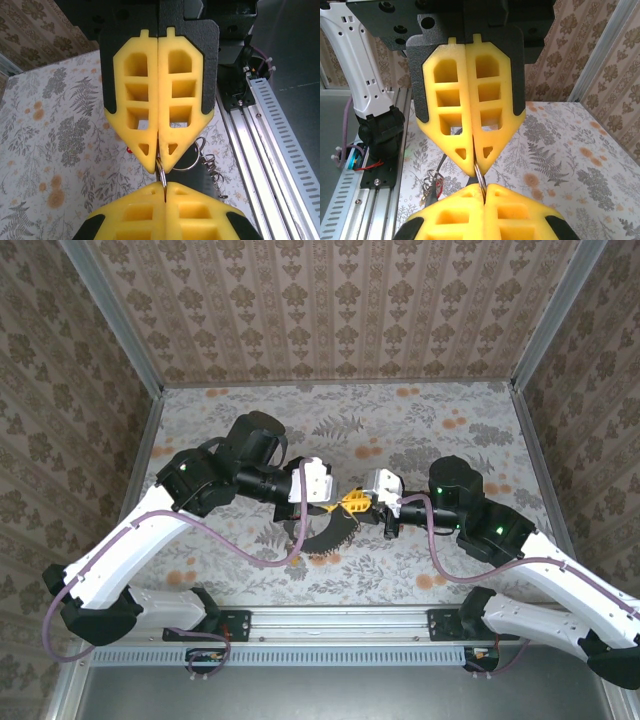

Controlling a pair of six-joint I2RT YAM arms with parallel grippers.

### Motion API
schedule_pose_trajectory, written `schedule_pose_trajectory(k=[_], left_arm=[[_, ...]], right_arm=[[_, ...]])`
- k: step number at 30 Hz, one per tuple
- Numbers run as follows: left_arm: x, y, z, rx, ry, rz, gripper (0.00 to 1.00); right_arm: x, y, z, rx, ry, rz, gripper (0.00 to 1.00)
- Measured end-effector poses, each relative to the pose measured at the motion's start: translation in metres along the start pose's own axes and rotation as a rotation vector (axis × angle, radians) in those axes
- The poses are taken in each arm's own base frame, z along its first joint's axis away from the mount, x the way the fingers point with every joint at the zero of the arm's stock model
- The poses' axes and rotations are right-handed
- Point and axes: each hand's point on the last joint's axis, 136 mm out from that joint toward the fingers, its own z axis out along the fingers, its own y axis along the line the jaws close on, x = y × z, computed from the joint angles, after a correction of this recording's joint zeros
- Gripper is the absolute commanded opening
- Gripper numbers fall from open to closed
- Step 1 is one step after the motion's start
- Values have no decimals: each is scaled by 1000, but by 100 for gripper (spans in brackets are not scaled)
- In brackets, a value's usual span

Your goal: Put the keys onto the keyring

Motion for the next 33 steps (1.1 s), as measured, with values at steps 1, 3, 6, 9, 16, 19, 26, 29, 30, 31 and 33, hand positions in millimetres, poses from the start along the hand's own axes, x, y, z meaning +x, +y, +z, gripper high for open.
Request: schedule_pose_trajectory(k=[1,3,6,9,16,19,26,29,30,31,33], left_arm=[[-1,0,0,-3,-2,2,0],[-2,0,-2,-12,-16,10,2],[-7,-1,-6,-29,-78,19,7],[-12,-2,-13,-44,-151,12,10],[-27,-2,-23,-70,-253,17,17],[-31,-1,-24,-73,-270,19,19],[-33,1,-24,-85,-274,21,25],[-32,1,-23,-92,-268,21,31],[-32,1,-23,-93,-265,21,32],[-32,1,-23,-94,-262,20,32],[-30,2,-22,-101,-253,17,32]], right_arm=[[0,0,0,1,0,0,0],[-3,0,-2,4,-12,-5,0],[-9,2,-7,7,-55,-5,0],[-14,2,-13,5,-106,24,0],[-22,4,-14,-28,-184,100,0],[-28,4,-14,-35,-215,118,0],[-33,3,-15,-42,-255,147,0],[-35,3,-15,-41,-263,154,0],[-35,3,-15,-42,-264,156,0],[-35,3,-15,-42,-267,157,0],[-36,2,-15,-41,-274,156,0]])
